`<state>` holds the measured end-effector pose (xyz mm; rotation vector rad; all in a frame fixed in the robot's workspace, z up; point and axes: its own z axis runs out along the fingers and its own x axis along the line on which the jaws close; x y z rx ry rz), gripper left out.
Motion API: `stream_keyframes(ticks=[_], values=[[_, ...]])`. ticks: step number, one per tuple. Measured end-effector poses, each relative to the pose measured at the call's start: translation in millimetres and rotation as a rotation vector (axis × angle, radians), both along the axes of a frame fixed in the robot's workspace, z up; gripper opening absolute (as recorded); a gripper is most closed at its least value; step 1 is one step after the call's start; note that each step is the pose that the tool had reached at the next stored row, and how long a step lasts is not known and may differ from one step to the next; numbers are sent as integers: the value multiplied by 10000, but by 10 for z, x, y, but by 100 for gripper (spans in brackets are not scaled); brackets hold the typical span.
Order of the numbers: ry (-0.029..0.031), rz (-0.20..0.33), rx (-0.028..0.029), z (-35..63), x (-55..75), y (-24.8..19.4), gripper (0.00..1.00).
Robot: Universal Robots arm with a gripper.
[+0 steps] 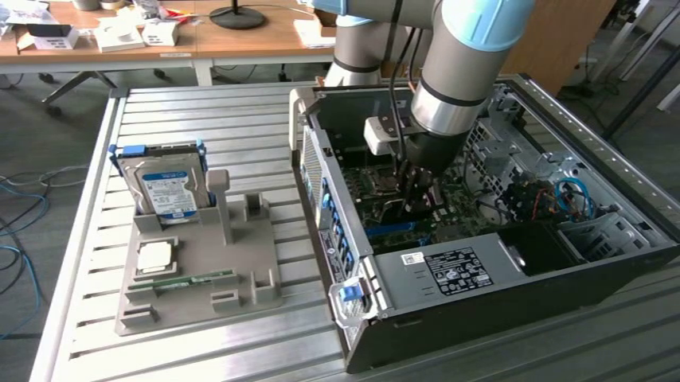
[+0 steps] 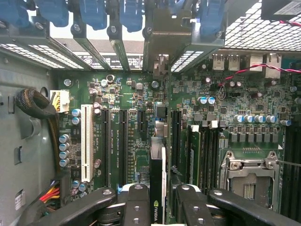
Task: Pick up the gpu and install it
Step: 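Insert the gpu into the slot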
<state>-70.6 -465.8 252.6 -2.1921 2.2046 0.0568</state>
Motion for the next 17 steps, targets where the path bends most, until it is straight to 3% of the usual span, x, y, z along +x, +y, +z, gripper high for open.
stream_keyframes(ticks=[17], values=[[0,0,1,-9,0,0,26]])
